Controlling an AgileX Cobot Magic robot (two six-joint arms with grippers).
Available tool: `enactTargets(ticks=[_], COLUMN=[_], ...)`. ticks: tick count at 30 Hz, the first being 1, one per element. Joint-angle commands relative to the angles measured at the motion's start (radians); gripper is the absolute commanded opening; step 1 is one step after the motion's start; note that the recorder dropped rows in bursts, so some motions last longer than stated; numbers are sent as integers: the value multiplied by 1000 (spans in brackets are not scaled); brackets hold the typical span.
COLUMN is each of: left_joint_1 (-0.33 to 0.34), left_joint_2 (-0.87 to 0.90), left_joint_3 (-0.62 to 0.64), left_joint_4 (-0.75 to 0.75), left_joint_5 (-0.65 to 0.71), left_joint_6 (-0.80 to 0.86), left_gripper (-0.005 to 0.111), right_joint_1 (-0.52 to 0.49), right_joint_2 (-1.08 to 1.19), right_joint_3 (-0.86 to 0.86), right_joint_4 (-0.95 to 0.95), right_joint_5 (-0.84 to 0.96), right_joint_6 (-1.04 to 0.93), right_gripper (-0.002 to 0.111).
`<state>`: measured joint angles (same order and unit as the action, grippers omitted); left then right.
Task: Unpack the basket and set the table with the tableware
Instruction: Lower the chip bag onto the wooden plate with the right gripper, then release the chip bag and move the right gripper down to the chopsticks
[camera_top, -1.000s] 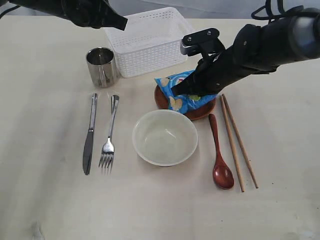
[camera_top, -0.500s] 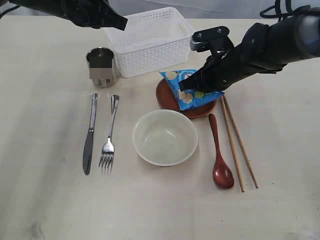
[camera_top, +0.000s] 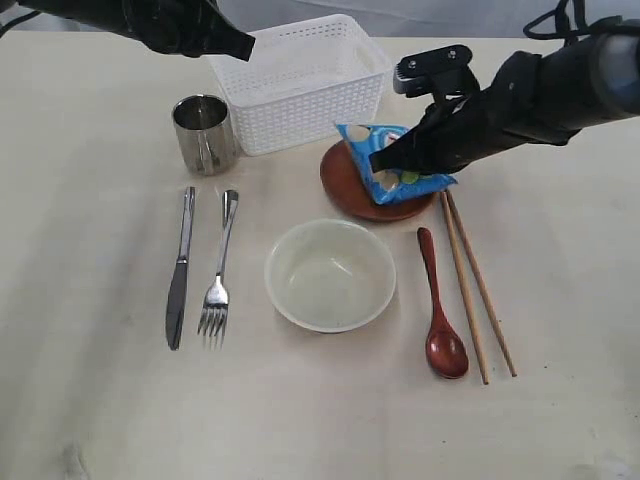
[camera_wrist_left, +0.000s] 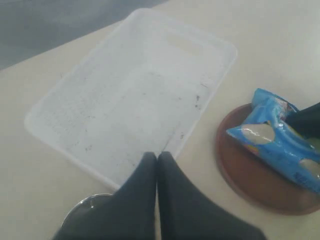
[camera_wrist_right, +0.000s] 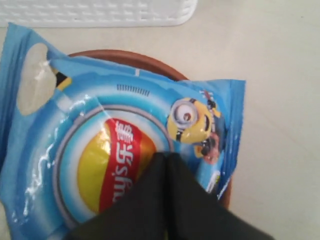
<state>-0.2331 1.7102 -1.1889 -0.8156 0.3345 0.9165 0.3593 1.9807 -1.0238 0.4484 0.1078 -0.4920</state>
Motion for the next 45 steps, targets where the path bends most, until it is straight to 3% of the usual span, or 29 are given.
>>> enactTargets(ticks=[1, 15, 29, 31, 34, 36, 45], left_joint_1=[2, 2, 2, 2, 2, 2, 2], left_joint_2=[-12, -12, -12, -12, -12, -12, -12], left_joint_3=[6, 6, 6, 6, 6, 6, 6], left_joint_4=[-1, -1, -4, -4, -4, -4, -4], left_joint_5=[5, 3, 7, 7, 9, 9, 6], left_joint_6=[2, 2, 2, 2, 2, 2, 4], left_gripper=[0, 0, 0, 0, 0, 0, 0], right_joint_1=[-67, -68, -20, -20, -33, -69, -207], right_joint_2=[30, 0, -63, -74, -81, -101, -231], right_joint_3=[12, 10, -127, -127, -127, -127, -127], right_joint_4=[-29, 0, -7, -16, -136, -212, -241], right_joint_5=[29, 57, 298, 298, 342, 402, 675], right_joint_6=[-1, 4, -1, -1, 65, 143, 302], right_gripper=[0, 0, 0, 5, 46, 62, 62])
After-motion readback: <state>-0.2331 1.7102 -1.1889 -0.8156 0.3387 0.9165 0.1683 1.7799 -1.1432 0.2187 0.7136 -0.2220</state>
